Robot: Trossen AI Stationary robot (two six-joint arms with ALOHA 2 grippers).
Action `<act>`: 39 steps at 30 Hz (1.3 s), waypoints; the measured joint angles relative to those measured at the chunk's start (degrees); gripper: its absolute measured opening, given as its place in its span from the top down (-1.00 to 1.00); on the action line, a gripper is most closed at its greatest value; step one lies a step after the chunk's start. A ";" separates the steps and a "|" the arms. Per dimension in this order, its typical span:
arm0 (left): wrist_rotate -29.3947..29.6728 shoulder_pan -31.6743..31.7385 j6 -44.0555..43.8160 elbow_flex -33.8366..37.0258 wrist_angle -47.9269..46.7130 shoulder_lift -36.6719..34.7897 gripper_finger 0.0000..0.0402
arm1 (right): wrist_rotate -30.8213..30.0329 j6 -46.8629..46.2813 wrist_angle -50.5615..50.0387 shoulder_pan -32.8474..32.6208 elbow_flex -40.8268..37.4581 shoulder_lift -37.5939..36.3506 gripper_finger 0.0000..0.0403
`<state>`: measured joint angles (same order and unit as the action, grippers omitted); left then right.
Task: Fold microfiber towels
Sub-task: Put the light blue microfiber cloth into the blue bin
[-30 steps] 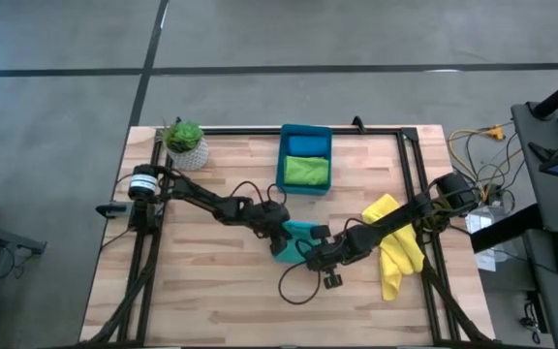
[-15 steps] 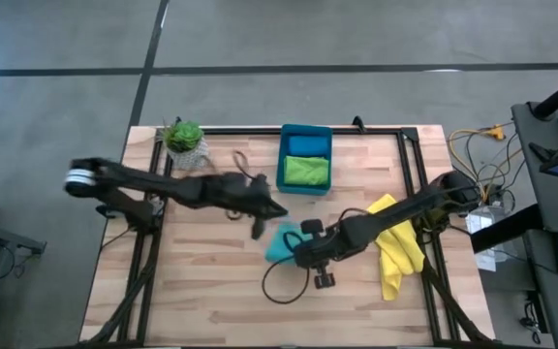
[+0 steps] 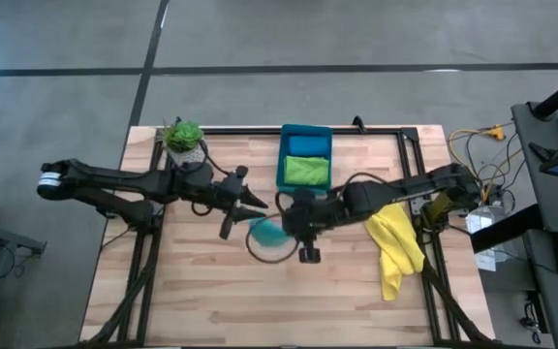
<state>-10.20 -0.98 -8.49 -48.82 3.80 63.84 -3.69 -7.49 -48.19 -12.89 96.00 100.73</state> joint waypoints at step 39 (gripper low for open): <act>-13.30 1.53 6.84 -6.09 -17.42 12.93 0.85 | 3.58 -0.37 -8.45 3.06 6.43 -0.04 0.96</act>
<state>-23.50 0.55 -1.65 -54.91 -13.62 76.77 -0.12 -7.86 -56.64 -9.83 102.43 100.68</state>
